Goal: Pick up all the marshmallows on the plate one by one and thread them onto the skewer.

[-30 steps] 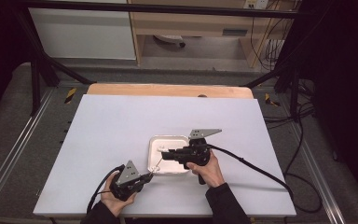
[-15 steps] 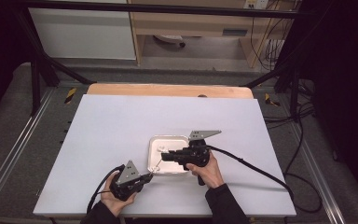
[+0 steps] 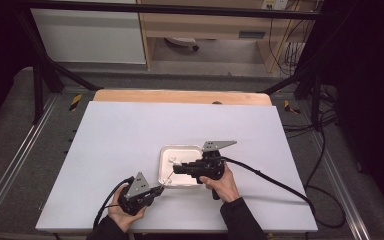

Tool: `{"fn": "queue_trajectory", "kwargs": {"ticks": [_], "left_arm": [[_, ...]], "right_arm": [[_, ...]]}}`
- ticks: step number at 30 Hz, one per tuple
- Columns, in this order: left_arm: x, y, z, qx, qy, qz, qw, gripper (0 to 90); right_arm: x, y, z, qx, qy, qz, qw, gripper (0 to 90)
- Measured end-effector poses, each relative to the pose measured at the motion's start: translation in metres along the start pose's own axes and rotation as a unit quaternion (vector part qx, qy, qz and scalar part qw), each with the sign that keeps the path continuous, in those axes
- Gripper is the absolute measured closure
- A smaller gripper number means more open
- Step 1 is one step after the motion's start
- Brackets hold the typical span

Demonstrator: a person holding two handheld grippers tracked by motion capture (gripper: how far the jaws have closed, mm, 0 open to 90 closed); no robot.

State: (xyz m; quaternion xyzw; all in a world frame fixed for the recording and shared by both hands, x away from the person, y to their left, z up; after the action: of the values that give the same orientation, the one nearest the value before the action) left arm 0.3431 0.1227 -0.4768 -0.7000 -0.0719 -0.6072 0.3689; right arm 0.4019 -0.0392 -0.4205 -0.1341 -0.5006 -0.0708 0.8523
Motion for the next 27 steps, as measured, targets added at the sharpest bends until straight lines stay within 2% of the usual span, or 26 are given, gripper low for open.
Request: {"fn": "queue_trajectory", "kwargs": {"ticks": [3,8,10,11,14,16,17,19,21,25,27], "left_arm": [[0.000,0.001,0.000,-0.006,-0.007,0.001,1.0000,89.3],[0.003,0.000,0.002,-0.007,-0.011,-0.014,0.9998,89.3],[0.005,-0.001,0.002,-0.007,-0.011,-0.021,0.9997,89.3],[0.005,-0.002,0.002,-0.006,-0.009,-0.023,0.9997,89.2],[0.006,-0.002,0.001,-0.006,-0.006,-0.025,0.9996,89.3],[0.004,0.000,0.004,-0.001,-0.014,-0.020,0.9997,89.3],[0.003,-0.001,0.006,0.003,-0.020,-0.018,0.9996,89.3],[0.003,-0.002,0.010,0.006,-0.027,-0.022,0.9994,89.3],[0.004,-0.004,0.010,0.008,-0.023,-0.024,0.9994,89.3],[0.004,-0.001,0.006,0.003,-0.016,-0.021,0.9997,89.3],[0.004,0.000,0.005,0.001,-0.015,-0.020,0.9997,89.3]], "right_arm": [[0.000,0.000,-0.001,-0.004,0.002,0.001,1.0000,83.8],[0.005,-0.002,0.000,-0.017,0.001,-0.019,0.9997,78.2],[0.008,-0.003,-0.001,-0.032,-0.002,-0.026,0.9992,59.5],[0.010,-0.005,-0.002,-0.042,-0.004,-0.027,0.9987,53.9],[0.012,-0.009,-0.003,-0.054,-0.011,-0.029,0.9981,43.9],[0.014,-0.010,-0.002,-0.054,-0.014,-0.034,0.9979,35.9],[0.015,-0.010,0.000,-0.049,-0.012,-0.040,0.9979,34.6],[0.018,-0.012,0.002,-0.050,-0.026,-0.050,0.9971,32.3],[0.021,-0.014,0.001,-0.058,-0.030,-0.056,0.9963,33.1],[0.026,-0.014,-0.001,-0.057,-0.024,-0.073,0.9954,40.4],[0.027,-0.012,-0.003,-0.057,-0.017,-0.076,0.9954,47.2]]}}
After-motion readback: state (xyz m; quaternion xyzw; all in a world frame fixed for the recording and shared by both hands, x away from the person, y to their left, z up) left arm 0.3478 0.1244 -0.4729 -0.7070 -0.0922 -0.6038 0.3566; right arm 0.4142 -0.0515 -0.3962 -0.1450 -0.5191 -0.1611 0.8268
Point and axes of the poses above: each handheld gripper's, and its own axes: y roughly forward along the jaws, x roughly out of its top, z roughly to its left, the point moved 6 cm from there along y, roughly forward along the jaws, and after that the axes turned 10 degrees about -z, right-handed, at the moved point
